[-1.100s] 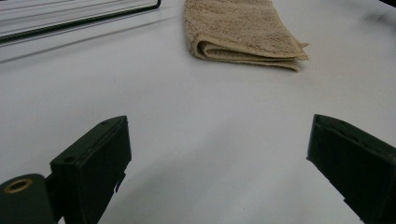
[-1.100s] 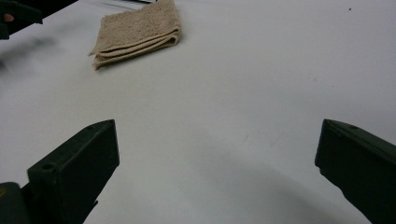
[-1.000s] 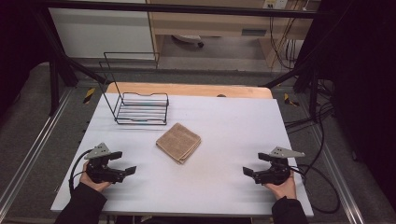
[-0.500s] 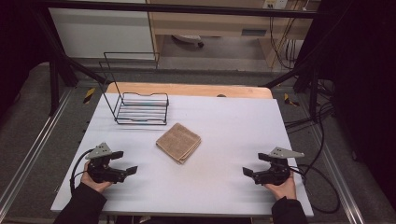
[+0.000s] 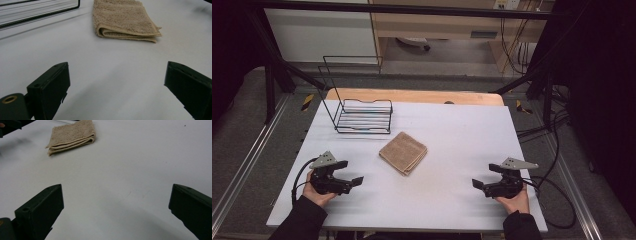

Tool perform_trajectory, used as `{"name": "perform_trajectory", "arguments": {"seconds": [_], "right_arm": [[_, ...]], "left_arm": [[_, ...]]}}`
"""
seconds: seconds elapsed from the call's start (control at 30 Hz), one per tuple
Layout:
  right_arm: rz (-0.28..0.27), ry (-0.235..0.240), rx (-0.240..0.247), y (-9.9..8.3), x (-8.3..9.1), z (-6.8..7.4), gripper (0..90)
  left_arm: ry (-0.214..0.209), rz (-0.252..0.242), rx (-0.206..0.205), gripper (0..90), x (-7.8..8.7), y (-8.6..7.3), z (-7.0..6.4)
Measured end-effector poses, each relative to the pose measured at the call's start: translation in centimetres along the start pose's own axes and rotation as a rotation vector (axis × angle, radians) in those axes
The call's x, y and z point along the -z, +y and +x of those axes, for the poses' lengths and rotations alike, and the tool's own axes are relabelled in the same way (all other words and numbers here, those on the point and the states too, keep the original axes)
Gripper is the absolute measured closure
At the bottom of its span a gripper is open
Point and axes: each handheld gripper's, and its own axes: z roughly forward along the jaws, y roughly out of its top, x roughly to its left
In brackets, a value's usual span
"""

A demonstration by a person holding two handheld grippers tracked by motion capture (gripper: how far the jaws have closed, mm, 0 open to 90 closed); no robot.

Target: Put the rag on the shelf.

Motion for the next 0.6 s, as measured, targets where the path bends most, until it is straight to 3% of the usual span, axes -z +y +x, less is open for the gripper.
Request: {"name": "perform_trajectory", "arguments": {"seconds": [0.6], "right_arm": [[0.004,-0.006,0.002,0.0,-0.1,0.0,0.5]], "left_arm": [[0.010,0.029,0.017,6.6,-1.2,1.4,-1.1]]}}
